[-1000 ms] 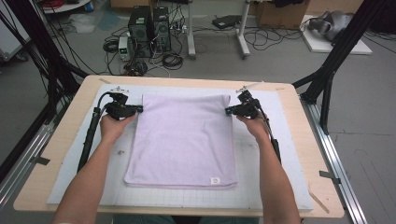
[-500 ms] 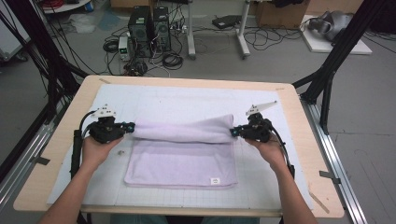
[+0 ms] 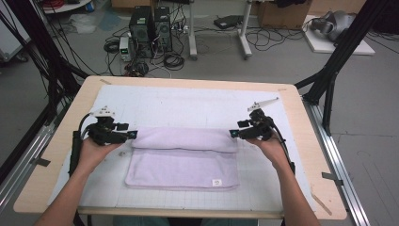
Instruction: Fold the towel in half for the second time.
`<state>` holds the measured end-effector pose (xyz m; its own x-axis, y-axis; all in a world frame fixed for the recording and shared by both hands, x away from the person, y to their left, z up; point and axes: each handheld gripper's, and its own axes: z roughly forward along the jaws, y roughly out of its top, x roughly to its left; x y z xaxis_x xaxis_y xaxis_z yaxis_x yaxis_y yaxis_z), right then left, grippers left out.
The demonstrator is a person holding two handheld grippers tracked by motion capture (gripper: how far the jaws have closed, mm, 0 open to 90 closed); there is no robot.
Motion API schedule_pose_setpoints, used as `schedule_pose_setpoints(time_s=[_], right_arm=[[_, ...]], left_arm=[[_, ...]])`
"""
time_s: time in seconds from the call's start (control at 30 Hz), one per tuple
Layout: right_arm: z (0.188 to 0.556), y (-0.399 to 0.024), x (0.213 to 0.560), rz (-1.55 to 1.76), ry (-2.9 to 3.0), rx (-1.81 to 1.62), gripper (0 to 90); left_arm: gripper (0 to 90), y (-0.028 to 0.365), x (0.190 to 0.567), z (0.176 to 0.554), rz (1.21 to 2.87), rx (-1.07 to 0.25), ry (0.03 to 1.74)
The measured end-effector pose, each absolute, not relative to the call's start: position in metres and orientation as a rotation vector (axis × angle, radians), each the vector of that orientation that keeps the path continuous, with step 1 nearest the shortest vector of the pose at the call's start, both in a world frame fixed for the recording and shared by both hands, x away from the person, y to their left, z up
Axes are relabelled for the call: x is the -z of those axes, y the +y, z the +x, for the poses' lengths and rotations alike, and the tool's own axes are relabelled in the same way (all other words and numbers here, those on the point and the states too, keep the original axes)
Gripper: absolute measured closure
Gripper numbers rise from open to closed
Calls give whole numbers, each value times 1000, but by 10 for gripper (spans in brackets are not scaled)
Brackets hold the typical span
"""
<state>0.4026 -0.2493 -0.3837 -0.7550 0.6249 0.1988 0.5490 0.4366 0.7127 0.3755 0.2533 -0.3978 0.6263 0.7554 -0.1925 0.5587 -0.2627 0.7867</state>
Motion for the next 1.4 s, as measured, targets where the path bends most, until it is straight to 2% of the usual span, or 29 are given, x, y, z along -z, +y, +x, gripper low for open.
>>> schedule_pose_setpoints(time_s=[0.1,0.17,0.23,0.27,0.37,0.4,0.47,0.8,1.0,1.03,1.17,1.3,1.4], right_arm=[[420,-242,389,1094,2603,-1174,327],[430,-239,401,1135,2646,-1120,325],[436,-239,413,1207,2700,-1084,347],[438,-239,417,1219,2720,-1090,397],[434,-236,421,1128,2794,-1179,709],[432,-235,419,1104,2795,-1180,753],[428,-234,412,1053,2782,-1179,794],[387,-239,364,859,2666,-1314,793],[341,-244,360,728,2687,-1343,748],[333,-246,364,707,2699,-1345,722],[308,-254,377,693,2697,-1315,613],[312,-252,377,721,2672,-1321,568],[315,-241,380,700,2705,-1313,540]], left_arm=[[378,244,402,394,1947,-285,1081],[368,240,409,406,1977,-242,1120],[403,238,417,412,1992,-189,1135],[467,239,420,413,2005,-149,1118],[783,237,421,411,2038,-140,1059],[823,237,419,410,2038,-147,1048],[849,238,412,405,2021,-181,1028],[856,253,372,358,1912,-279,897],[847,263,377,306,1913,-280,815],[827,265,382,297,1934,-269,805],[589,274,394,277,1979,-282,818],[529,269,394,281,1953,-279,841],[523,257,397,287,1978,-273,825]])
